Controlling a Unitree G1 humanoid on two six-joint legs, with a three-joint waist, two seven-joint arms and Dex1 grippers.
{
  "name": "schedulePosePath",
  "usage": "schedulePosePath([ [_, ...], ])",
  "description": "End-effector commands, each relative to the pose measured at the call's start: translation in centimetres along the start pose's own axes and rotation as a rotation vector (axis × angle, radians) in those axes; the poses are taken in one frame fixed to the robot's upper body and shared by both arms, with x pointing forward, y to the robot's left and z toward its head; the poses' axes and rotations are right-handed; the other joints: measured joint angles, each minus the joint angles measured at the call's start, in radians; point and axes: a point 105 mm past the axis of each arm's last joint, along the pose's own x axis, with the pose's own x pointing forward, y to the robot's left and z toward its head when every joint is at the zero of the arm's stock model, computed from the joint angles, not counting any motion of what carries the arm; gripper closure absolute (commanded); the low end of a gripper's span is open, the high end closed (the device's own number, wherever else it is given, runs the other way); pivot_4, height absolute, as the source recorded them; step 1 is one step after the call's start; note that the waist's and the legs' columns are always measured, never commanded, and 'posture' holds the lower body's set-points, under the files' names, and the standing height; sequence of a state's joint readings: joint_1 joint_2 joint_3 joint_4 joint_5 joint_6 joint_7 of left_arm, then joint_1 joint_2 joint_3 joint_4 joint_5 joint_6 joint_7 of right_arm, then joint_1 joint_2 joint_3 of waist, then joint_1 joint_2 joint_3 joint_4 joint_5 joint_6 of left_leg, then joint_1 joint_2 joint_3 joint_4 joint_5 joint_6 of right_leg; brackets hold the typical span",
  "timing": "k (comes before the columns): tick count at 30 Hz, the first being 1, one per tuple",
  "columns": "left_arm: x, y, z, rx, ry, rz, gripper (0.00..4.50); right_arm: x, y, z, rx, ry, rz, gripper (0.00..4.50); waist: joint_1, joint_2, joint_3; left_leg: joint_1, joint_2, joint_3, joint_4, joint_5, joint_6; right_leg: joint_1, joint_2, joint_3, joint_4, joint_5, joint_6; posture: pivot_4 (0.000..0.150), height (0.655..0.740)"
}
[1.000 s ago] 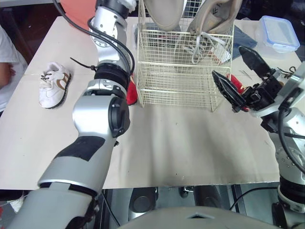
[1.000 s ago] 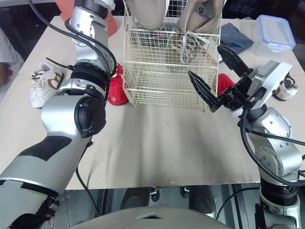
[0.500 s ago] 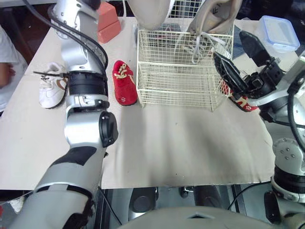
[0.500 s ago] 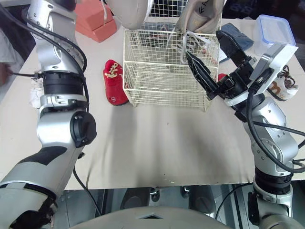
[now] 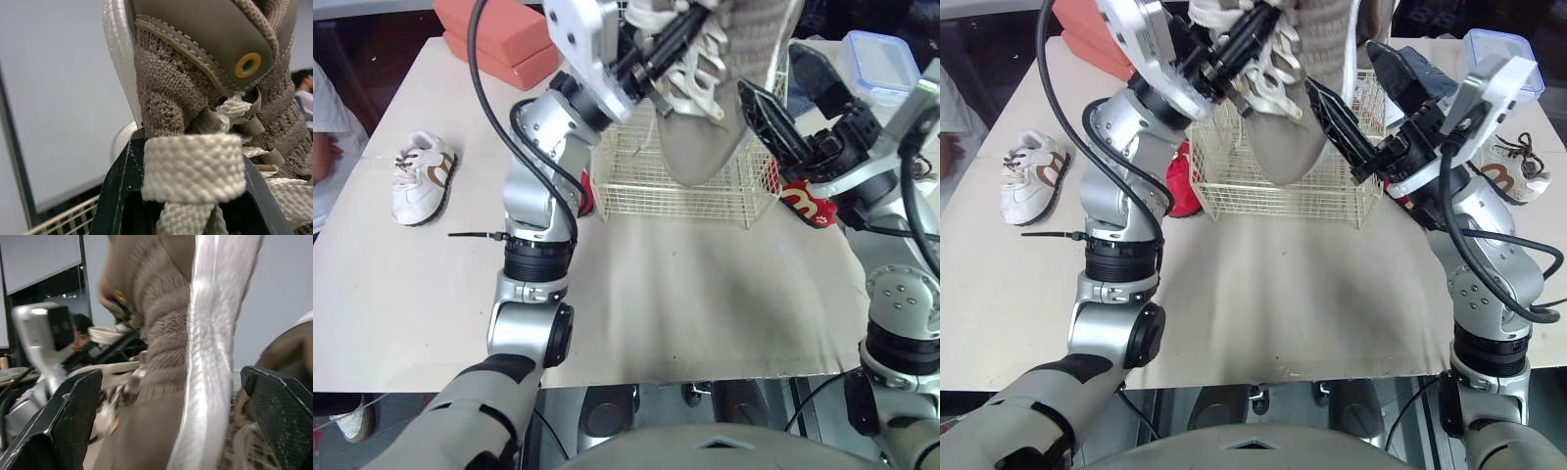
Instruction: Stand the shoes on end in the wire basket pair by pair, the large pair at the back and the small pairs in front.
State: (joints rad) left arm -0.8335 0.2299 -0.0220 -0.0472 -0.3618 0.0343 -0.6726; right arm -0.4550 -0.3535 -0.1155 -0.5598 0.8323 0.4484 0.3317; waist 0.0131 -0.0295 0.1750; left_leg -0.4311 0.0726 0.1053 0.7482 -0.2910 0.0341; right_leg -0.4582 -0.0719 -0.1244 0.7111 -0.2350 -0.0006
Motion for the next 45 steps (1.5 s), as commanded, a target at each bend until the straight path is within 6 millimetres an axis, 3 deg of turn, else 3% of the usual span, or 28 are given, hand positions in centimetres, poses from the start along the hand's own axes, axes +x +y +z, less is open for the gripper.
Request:
schedulePosePath([
  [1, 0.5, -1.1, 1.9, 0.08, -0.069, -0.054, 3.73, 0.8, 0.1, 0.5, 0.0, -0.019, -0.013, 0.0, 0.001, 0.0, 0.0, 0.0, 0.0, 0.0, 0.0, 0.0, 0.0, 0.0, 0.0, 0.0, 0.0, 0.0, 0.0, 0.15, 0.686],
  [4, 0.3, -1.6, 1.6, 0.089, -0.055, -0.082, 3.73, 1.0, -0.1, 0.6, 0.006, -0.026, -0.026, 0.88, 0.002, 0.0, 0.0, -0.001, 0.0, 0.0, 0.0, 0.0, 0.0, 0.0, 0.0, 0.0, 0.0, 0.0, 0.0, 0.15, 0.686],
  [8, 0.1, -1.8, 1.3, 0.076, -0.039, -0.107, 3.73, 0.9, -0.1, 0.6, 0.003, -0.021, -0.023, 2.8, 0.001, 0.0, 0.0, -0.001, 0.0, 0.0, 0.0, 0.0, 0.0, 0.0, 0.0, 0.0, -0.001, 0.0, 0.0, 0.15, 0.686],
  [11, -0.4, -2.0, 1.3, 0.011, -0.023, -0.149, 3.73, 0.9, -0.1, 0.5, 0.001, -0.02, -0.025, 3.42, 0.0, 0.001, 0.0, -0.001, 0.0, 0.0, 0.0, 0.0, 0.0, 0.0, 0.0, 0.0, -0.001, 0.0, 0.0, 0.15, 0.686],
  [12, -0.6, -1.9, 1.4, -0.02, -0.024, -0.16, 2.74, 0.8, -0.2, 0.5, 0.0, -0.02, -0.026, 3.45, 0.0, 0.001, 0.0, -0.001, 0.0, 0.0, 0.0, 0.0, 0.0, 0.0, 0.0, 0.0, -0.001, 0.0, 0.0, 0.15, 0.686],
  [18, -1.6, -0.7, 2.6, -0.118, -0.015, -0.21, 0.03, 0.4, -0.5, 0.5, -0.008, -0.012, -0.025, 3.46, 0.0, 0.001, 0.001, -0.001, 0.0, -0.001, 0.0, 0.0, 0.0, 0.0, 0.0, 0.0, -0.001, 0.0, 0.0, 0.15, 0.686],
  [23, -2.4, 0.8, 4.7, -0.222, -0.019, -0.247, 0.0, -0.2, -0.7, 0.1, -0.021, 0.018, -0.017, 3.46, 0.0, 0.002, 0.001, -0.001, 0.0, -0.001, 0.0, 0.0, 0.0, 0.0, 0.0, 0.0, -0.001, 0.0, 0.0, 0.15, 0.686],
  [28, -1.7, 1.9, 6.9, -0.298, -0.095, -0.219, 0.0, -0.5, -0.9, -0.2, -0.032, 0.028, -0.021, 3.46, 0.001, 0.002, 0.001, -0.001, 0.0, -0.002, 0.0, 0.0, 0.0, 0.0, 0.0, 0.0, -0.001, 0.0, 0.0, 0.15, 0.686],
  [36, -0.5, 1.7, 5.3, -0.332, -0.012, -0.188, 0.0, -0.3, -0.4, -0.3, -0.045, 0.023, 0.017, 3.46, 0.0, 0.002, 0.001, -0.001, 0.0, -0.001, -0.001, 0.0, 0.0, 0.0, 0.0, 0.001, -0.001, 0.0, 0.0, 0.15, 0.686],
  [40, -0.5, 0.8, 3.3, -0.318, 0.126, -0.251, 0.0, -0.2, 0.0, -0.2, -0.07, 0.013, 0.058, 3.46, 0.001, 0.002, 0.001, -0.001, 0.0, -0.001, -0.001, 0.0, 0.0, 0.0, 0.0, 0.0, -0.001, 0.0, 0.0, 0.15, 0.686],
  [45, -1.1, 0.3, 2.1, -0.352, 0.217, -0.338, 0.0, -0.5, 1.0, -0.3, -0.081, 0.007, 0.12, 3.46, 0.001, 0.002, 0.001, 0.0, 0.0, -0.001, -0.001, 0.0, 0.0, 0.0, 0.0, 0.0, -0.001, 0.0, 0.0, 0.15, 0.686],
])
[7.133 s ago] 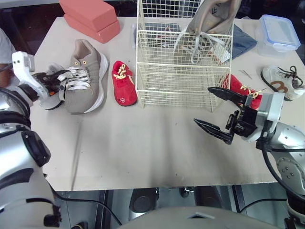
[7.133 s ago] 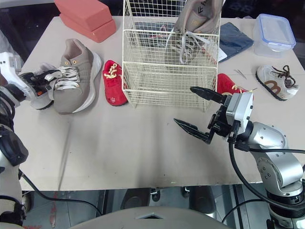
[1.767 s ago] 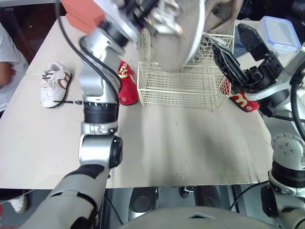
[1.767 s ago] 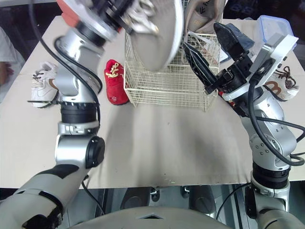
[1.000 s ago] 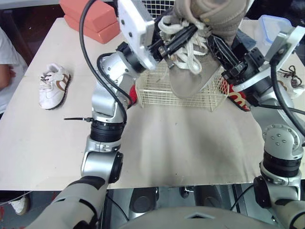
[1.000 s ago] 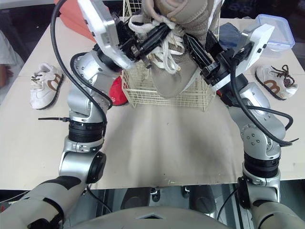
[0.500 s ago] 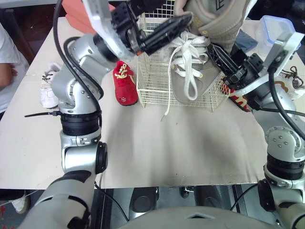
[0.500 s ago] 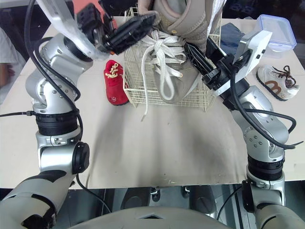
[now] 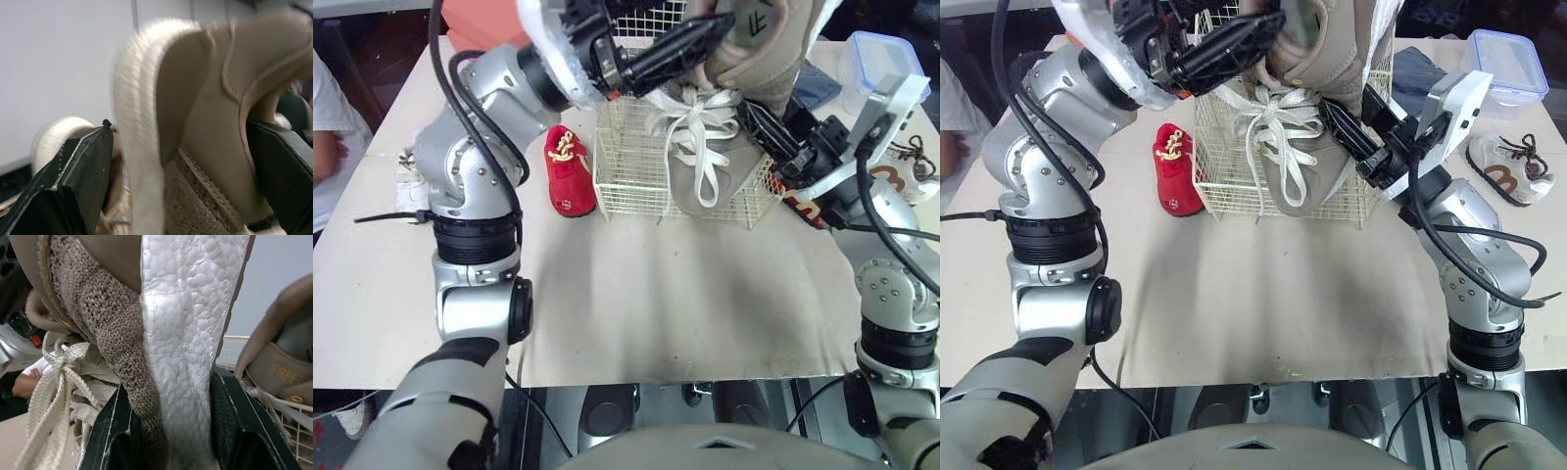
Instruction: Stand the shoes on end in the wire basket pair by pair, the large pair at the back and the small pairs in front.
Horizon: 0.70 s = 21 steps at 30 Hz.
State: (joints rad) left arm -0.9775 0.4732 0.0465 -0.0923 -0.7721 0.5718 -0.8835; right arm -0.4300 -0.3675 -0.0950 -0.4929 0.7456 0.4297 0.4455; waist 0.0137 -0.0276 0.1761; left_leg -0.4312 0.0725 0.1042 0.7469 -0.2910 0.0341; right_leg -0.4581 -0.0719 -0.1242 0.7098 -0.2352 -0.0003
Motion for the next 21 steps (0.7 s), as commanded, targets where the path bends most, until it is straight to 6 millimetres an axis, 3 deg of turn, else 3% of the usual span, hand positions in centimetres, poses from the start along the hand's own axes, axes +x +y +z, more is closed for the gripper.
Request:
schedulePosePath([
  [1, -0.2, 0.3, -1.1, -0.029, 0.088, -0.028, 0.0, -0.1, 1.6, 1.8, -0.054, -0.076, 0.087, 3.46, 0.001, 0.0, 0.0, 0.0, 0.0, 0.0, 0.0, 0.0, 0.0, 0.0, 0.0, 0.0, 0.0, 0.0, 0.0, 0.15, 0.686],
  [3, -0.3, 0.6, -1.4, -0.025, 0.107, -0.034, 0.0, -0.2, 1.8, 1.7, -0.061, -0.07, 0.095, 3.46, 0.0, 0.0, 0.0, 0.0, 0.0, 0.0, 0.0, 0.0, 0.0, 0.0, 0.0, 0.0, 0.0, 0.0, 0.0, 0.15, 0.686],
  [6, -0.3, 1.0, -1.6, -0.035, 0.117, -0.036, 0.72, -0.2, 1.9, 1.6, -0.07, -0.066, 0.1, 3.46, 0.0, 0.0, 0.0, 0.0, 0.0, 0.0, 0.0, 0.0, 0.0, 0.0, 0.0, 0.0, 0.0, 0.0, 0.0, 0.15, 0.686],
  [10, -0.1, 1.0, -1.8, -0.049, 0.115, -0.047, 2.41, -0.3, 2.0, 1.5, -0.074, -0.064, 0.098, 3.46, 0.0, 0.0, 0.0, 0.0, 0.0, 0.0, 0.0, 0.0, 0.0, 0.0, 0.0, 0.0, 0.0, 0.0, 0.0, 0.15, 0.686],
  [14, -0.1, 1.4, -1.7, -0.053, 0.109, -0.017, 3.54, -0.4, 1.9, 1.5, -0.079, -0.06, 0.092, 3.46, 0.0, 0.0, 0.0, 0.0, 0.0, 0.0, 0.0, 0.0, 0.0, 0.0, 0.0, 0.0, 0.0, 0.0, 0.0, 0.15, 0.686],
  [21, 0.2, 2.7, 0.0, -0.009, 0.041, 0.128, 3.8, -0.4, 1.8, 1.4, -0.067, -0.057, 0.082, 3.46, 0.001, 0.0, 0.0, 0.0, 0.0, 0.0, 0.0, 0.0, 0.0, 0.0, -0.001, 0.001, 0.0, 0.0, 0.0, 0.15, 0.686],
])
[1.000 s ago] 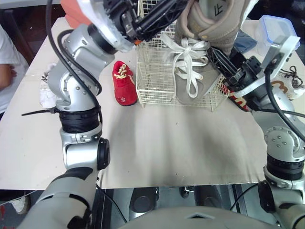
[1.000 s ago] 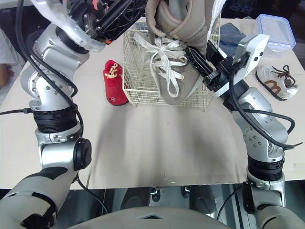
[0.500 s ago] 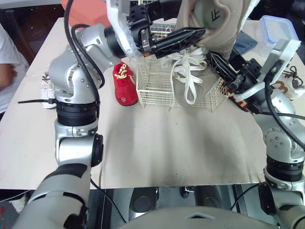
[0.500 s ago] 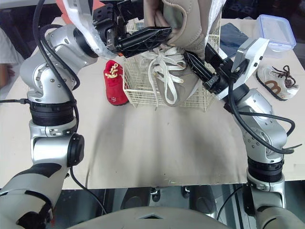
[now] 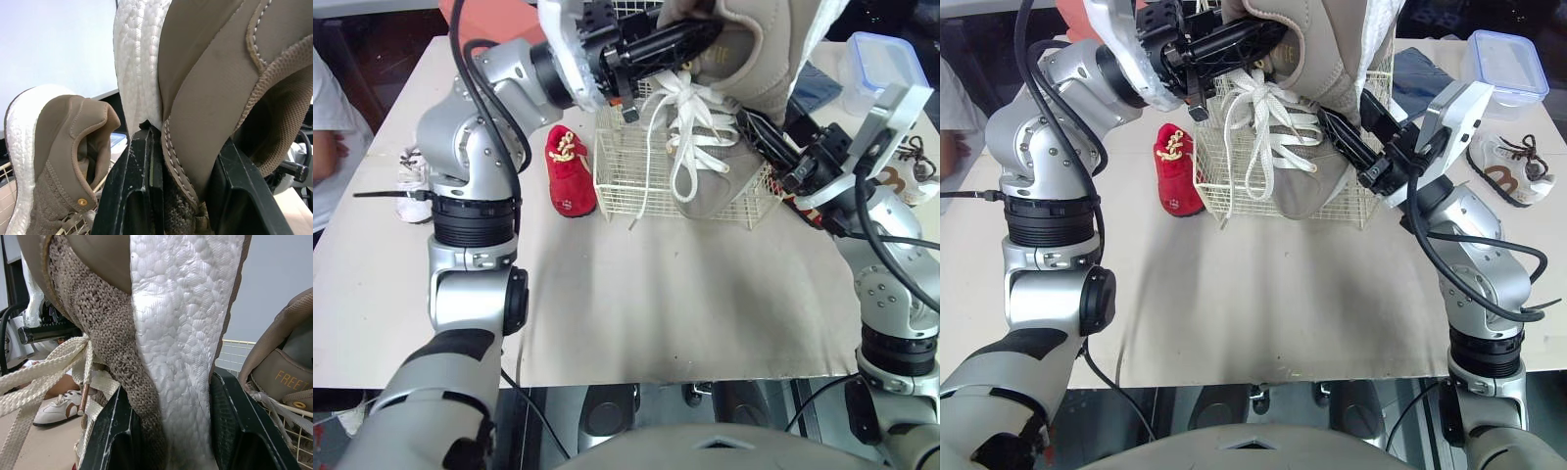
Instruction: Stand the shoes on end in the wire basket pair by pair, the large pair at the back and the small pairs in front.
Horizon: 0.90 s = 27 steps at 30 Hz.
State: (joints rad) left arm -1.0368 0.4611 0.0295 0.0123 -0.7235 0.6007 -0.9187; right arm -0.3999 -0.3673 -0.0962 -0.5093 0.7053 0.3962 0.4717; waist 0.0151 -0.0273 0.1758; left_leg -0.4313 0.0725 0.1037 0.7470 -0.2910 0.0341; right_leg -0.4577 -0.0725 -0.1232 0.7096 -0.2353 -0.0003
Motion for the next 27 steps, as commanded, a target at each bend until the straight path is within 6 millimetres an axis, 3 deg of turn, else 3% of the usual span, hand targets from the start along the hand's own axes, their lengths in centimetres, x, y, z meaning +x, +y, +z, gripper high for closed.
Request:
schedulePosePath([
  [1, -0.4, 1.5, 1.1, 0.049, -0.017, 0.155, 3.81, 0.1, 1.5, 1.4, -0.012, -0.051, 0.077, 3.46, 0.0, 0.0, 0.0, 0.0, 0.0, 0.0, 0.0, 0.0, 0.0, 0.0, 0.0, 0.0, 0.0, 0.0, 0.0, 0.15, 0.686],
  [7, -0.2, 1.4, 2.4, 0.144, -0.049, 0.287, 3.84, 0.1, 1.7, 1.9, 0.074, -0.051, 0.106, 3.46, 0.0, 0.0, 0.0, 0.0, 0.0, -0.001, 0.0, 0.0, 0.0, 0.0, 0.0, 0.001, 0.0, 0.0, 0.0, 0.15, 0.686],
  [10, -0.2, 1.6, 3.1, 0.167, -0.072, 0.33, 3.84, 0.1, 1.9, 2.2, 0.087, -0.052, 0.121, 2.15, -0.001, 0.0, 0.001, -0.001, 0.0, -0.001, 0.0, 0.0, 0.0, 0.0, 0.0, 0.001, 0.0, 0.0, 0.0, 0.15, 0.686],
  [14, -0.5, 2.4, 4.4, 0.213, -0.111, 0.402, 3.84, 0.1, 2.1, 2.6, 0.098, -0.054, 0.143, 0.07, -0.003, 0.001, 0.001, 0.0, 0.0, -0.001, -0.001, 0.0, 0.0, 0.0, 0.001, 0.002, 0.0, 0.0, 0.0, 0.15, 0.686],
  [18, -0.6, 2.8, 5.6, 0.227, -0.169, 0.449, 3.84, 0.0, 1.7, 3.1, 0.091, -0.077, 0.12, 0.07, -0.001, 0.001, 0.001, 0.0, 0.0, 0.0, -0.001, 0.0, 0.0, 0.0, 0.0, 0.001, 0.0, 0.0, 0.0, 0.15, 0.686],
  [27, -1.7, 4.8, 11.1, 0.343, -0.388, 0.647, 3.84, -0.4, 0.5, 3.9, 0.053, -0.129, 0.044, 0.07, 0.0, 0.001, 0.001, -0.001, -0.001, 0.0, -0.001, 0.0, 0.0, 0.0, 0.0, 0.0, -0.002, 0.0, 0.0, 0.15, 0.686],
])
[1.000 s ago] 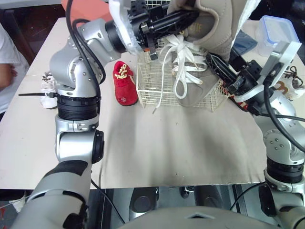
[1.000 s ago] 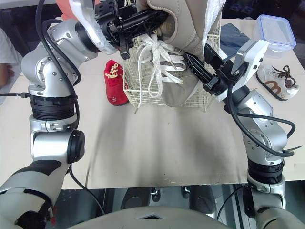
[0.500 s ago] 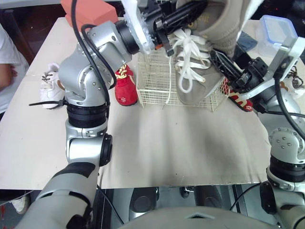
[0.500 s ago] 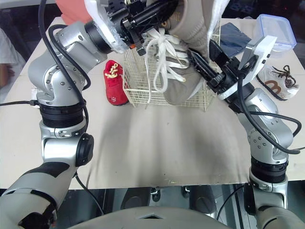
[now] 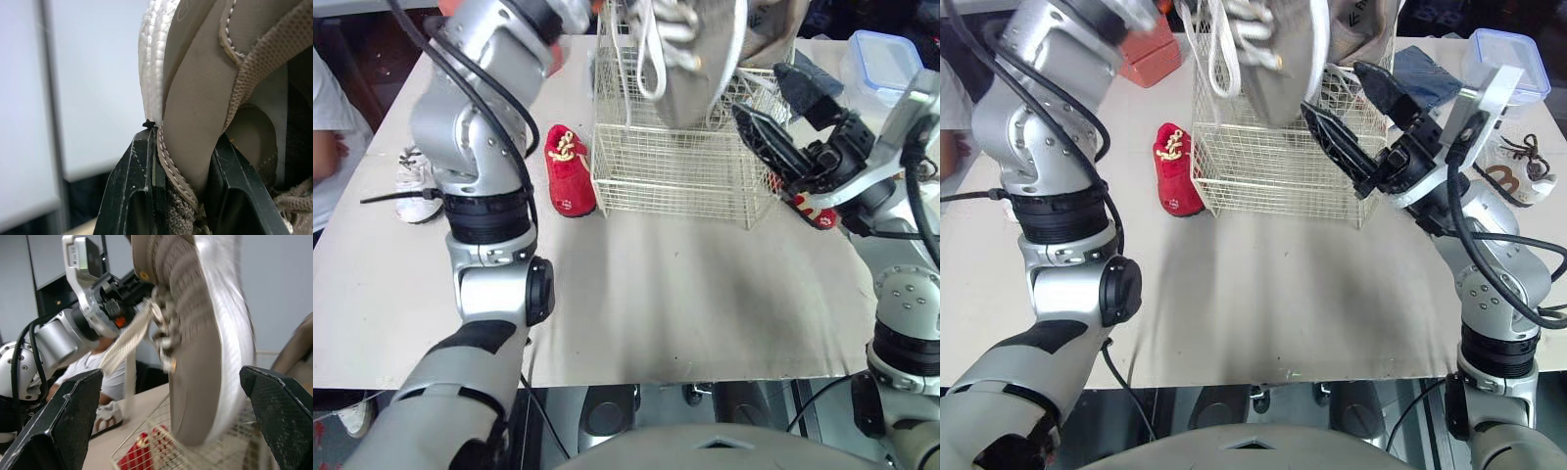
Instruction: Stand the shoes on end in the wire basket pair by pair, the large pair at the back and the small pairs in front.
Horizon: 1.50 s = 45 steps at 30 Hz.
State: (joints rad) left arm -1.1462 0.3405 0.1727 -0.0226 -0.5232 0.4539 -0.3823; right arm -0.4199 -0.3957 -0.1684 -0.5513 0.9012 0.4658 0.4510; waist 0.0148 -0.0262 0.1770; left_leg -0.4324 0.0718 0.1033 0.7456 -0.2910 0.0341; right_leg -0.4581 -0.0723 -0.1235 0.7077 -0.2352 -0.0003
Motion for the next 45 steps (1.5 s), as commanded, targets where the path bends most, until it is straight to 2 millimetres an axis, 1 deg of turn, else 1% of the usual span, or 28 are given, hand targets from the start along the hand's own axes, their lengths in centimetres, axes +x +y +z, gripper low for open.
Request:
schedulePosePath([
  [1, 0.7, 0.7, 4.5, 0.075, -0.17, 0.07, 3.84, -0.1, 0.2, 1.7, -0.056, -0.071, -0.004, 0.07, 0.0, 0.0, 0.0, 0.0, 0.0, 0.0, 0.0, 0.0, 0.0, 0.0, 0.0, 0.0, 0.0, 0.0, 0.0, 0.15, 0.686],
  [4, 0.9, 1.9, 5.7, 0.102, -0.224, 0.154, 3.84, -0.2, -0.1, 2.1, -0.09, -0.102, -0.028, 0.07, 0.0, 0.0, 0.0, 0.0, 0.0, 0.0, -0.001, 0.0, 0.0, 0.0, 0.0, 0.0, 0.0, 0.0, 0.0, 0.15, 0.686],
  [7, 1.0, 2.4, 6.4, 0.137, -0.261, 0.196, 3.84, -0.8, 0.0, 2.3, -0.118, -0.12, -0.032, 0.07, 0.0, 0.0, 0.0, 0.0, 0.0, 0.001, -0.001, 0.0, 0.0, 0.0, 0.0, 0.0, -0.001, 0.0, 0.0, 0.15, 0.686],
  [10, 1.2, 2.5, 6.2, 0.158, -0.258, 0.214, 3.84, -1.4, -0.1, 2.1, -0.142, -0.111, -0.048, 0.07, 0.001, 0.0, 0.0, 0.0, 0.0, 0.001, -0.001, 0.0, 0.0, 0.0, 0.0, -0.001, -0.001, 0.0, 0.0, 0.15, 0.686],
  [13, 1.3, 2.4, 5.3, 0.189, -0.238, 0.215, 3.84, -2.1, 0.0, 1.9, -0.172, -0.104, -0.055, 0.07, 0.002, 0.0, 0.0, 0.0, 0.0, 0.001, -0.001, 0.0, 0.0, 0.0, 0.0, -0.001, -0.001, 0.0, 0.0, 0.15, 0.686],
  [18, 1.7, 2.4, 3.1, 0.233, -0.191, 0.215, 3.84, -3.3, 0.3, 1.4, -0.218, -0.081, -0.052, 0.07, 0.001, 0.0, 0.0, 0.0, 0.0, 0.001, -0.003, 0.0, 0.0, 0.0, 0.0, -0.001, -0.003, 0.0, 0.0, 0.15, 0.686],
  [25, 1.6, 3.3, 0.5, 0.251, -0.151, 0.238, 3.84, -4.1, 0.4, 1.1, -0.262, -0.059, -0.04, 0.07, -0.001, 0.0, 0.0, 0.001, 0.0, 0.002, -0.003, 0.0, 0.0, 0.0, 0.001, -0.001, -0.003, 0.0, 0.0, 0.15, 0.686],
  [27, 1.6, 3.3, -0.1, 0.273, -0.141, 0.231, 3.84, -4.2, 0.4, 1.1, -0.266, -0.059, -0.039, 0.07, 0.0, 0.0, 0.0, 0.001, 0.0, 0.002, -0.004, 0.0, 0.0, 0.0, 0.001, -0.002, -0.003, 0.0, 0.0, 0.15, 0.686],
  [30, 1.6, 3.3, -1.3, 0.212, -0.119, 0.241, 3.84, -4.2, 0.4, 1.2, -0.271, -0.06, -0.04, 0.07, 0.001, 0.0, 0.0, 0.0, 0.0, 0.002, -0.004, 0.0, 0.0, 0.0, 0.001, -0.002, -0.004, 0.0, 0.0, 0.15, 0.686],
  [35, 0.9, 2.7, -3.5, 0.26, -0.047, 0.235, 3.84, -4.4, 0.3, 1.3, -0.278, -0.061, -0.048, 0.07, 0.0, 0.0, 0.0, 0.001, 0.0, 0.002, -0.005, 0.0, 0.0, 0.0, 0.0, -0.002, -0.004, 0.0, 0.0, 0.15, 0.686],
  [38, 0.2, 2.7, -5.5, 0.255, 0.028, 0.268, 3.84, -4.5, 0.2, 1.3, -0.281, -0.059, -0.054, 0.07, 0.001, 0.0, 0.0, 0.001, 0.0, 0.002, -0.005, 0.0, 0.0, 0.0, 0.001, -0.002, -0.004, 0.0, 0.0, 0.15, 0.686],
  [40, -0.2, 2.3, -6.8, 0.268, 0.082, 0.263, 3.84, -4.5, 0.2, 1.3, -0.284, -0.058, -0.058, 0.07, 0.0, 0.0, 0.0, 0.001, 0.0, 0.002, -0.005, 0.0, 0.0, 0.0, 0.0, -0.002, -0.005, 0.0, 0.0, 0.15, 0.686],
  [45, -1.9, 1.7, -11.5, 0.242, 0.265, 0.252, 3.84, -4.5, 0.1, 1.3, -0.285, -0.061, -0.062, 0.07, 0.0, 0.0, 0.0, 0.001, 0.0, 0.002, -0.006, 0.0, 0.0, 0.0, 0.001, -0.002, -0.005, 0.0, 0.0, 0.15, 0.686],
])
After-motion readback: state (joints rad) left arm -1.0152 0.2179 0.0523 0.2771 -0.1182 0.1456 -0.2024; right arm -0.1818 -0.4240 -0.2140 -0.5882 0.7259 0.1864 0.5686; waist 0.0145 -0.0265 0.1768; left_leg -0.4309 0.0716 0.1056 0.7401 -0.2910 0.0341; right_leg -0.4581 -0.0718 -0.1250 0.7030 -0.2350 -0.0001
